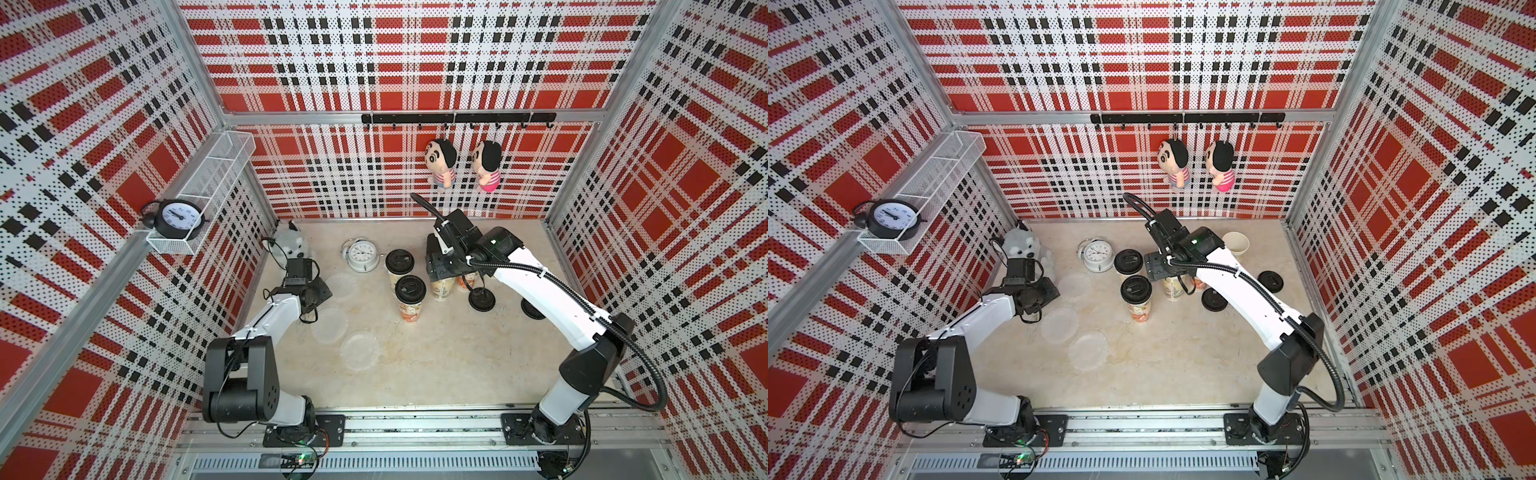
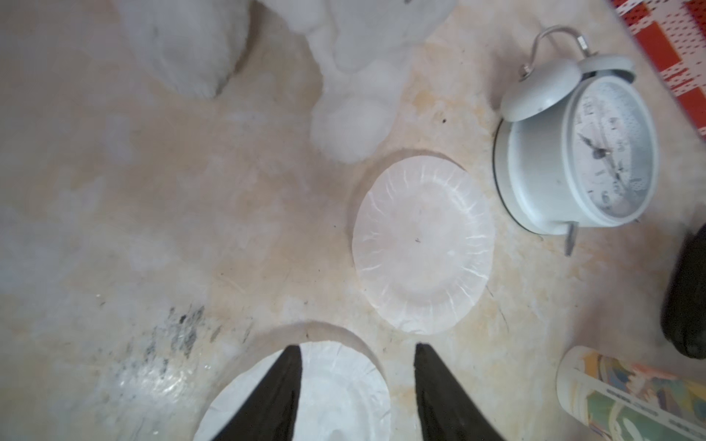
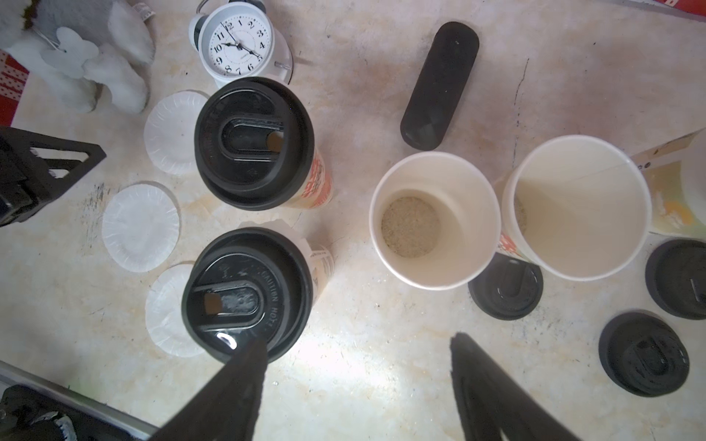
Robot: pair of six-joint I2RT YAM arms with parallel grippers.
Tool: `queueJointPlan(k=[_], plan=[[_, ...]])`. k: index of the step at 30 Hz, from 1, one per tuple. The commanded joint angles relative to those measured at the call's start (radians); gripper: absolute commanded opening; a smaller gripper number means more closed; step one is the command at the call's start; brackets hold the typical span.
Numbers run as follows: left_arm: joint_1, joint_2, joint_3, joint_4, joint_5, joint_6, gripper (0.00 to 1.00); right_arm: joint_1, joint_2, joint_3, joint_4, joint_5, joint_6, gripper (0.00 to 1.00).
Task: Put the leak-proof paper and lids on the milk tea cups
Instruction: Pick up the leak-proof paper from the center of the board.
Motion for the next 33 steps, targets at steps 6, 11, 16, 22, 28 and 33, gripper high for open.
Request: queueJointPlan(k=[6, 11, 16, 22, 28, 33], plan=[[0.006, 0.176, 0.100, 0.022, -0.088, -0.028, 0.49, -0.038, -0.080, -0.152, 0.153, -0.068, -0.036, 0.78], [0.001, 0.245, 0.132, 0.054, -0.069, -0.026, 0.49, -0.060, -0.104, -0.200, 0.163, -0.075, -0.036, 0.78], [-0.006, 0.296, 0.171, 0.061, -0.076, -0.015, 0.49, -0.063, -0.105, -0.206, 0.173, -0.085, -0.028, 0.77], [-0.021, 0.355, 0.211, 0.001, -0.102, 0.006, 0.49, -0.062, -0.111, -0.208, 0.173, -0.081, -0.018, 0.77], [-0.040, 0.403, 0.224, -0.058, -0.124, 0.029, 0.48, -0.064, -0.125, -0.227, 0.183, -0.082, -0.015, 0.77], [-0.066, 0.402, 0.229, -0.095, -0.161, 0.030, 0.47, -0.062, -0.139, -0.245, 0.192, -0.084, -0.017, 0.76]])
